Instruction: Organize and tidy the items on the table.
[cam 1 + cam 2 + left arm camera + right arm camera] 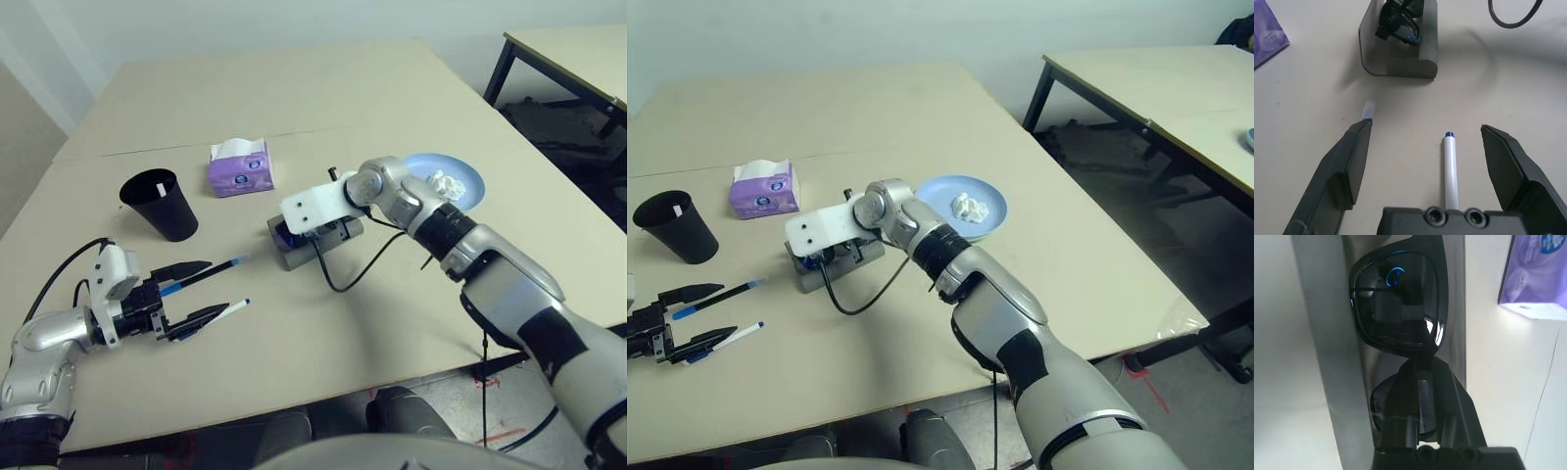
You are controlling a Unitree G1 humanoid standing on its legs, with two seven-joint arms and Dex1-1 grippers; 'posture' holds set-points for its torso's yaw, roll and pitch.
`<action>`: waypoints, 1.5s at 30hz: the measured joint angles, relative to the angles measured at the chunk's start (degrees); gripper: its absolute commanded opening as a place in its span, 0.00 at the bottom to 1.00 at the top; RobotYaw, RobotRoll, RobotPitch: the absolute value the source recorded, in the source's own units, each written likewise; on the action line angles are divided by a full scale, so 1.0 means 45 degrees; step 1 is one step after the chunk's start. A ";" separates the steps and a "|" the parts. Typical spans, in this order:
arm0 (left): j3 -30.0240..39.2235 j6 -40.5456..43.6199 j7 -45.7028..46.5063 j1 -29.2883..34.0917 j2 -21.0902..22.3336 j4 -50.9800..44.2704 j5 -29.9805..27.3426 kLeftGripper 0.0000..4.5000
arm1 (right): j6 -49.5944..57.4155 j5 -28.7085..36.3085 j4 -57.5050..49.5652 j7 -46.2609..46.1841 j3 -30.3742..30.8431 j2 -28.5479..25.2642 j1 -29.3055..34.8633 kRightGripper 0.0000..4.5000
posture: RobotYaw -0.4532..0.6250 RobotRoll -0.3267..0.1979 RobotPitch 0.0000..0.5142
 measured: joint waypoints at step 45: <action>-0.0034 0.0029 0.0027 -0.0347 -0.0120 -0.0039 0.0024 1.00 | 0.5103 0.2536 -0.7704 0.4207 -0.2860 -0.2087 0.1900 0.99 | 0.35 0.62 0.03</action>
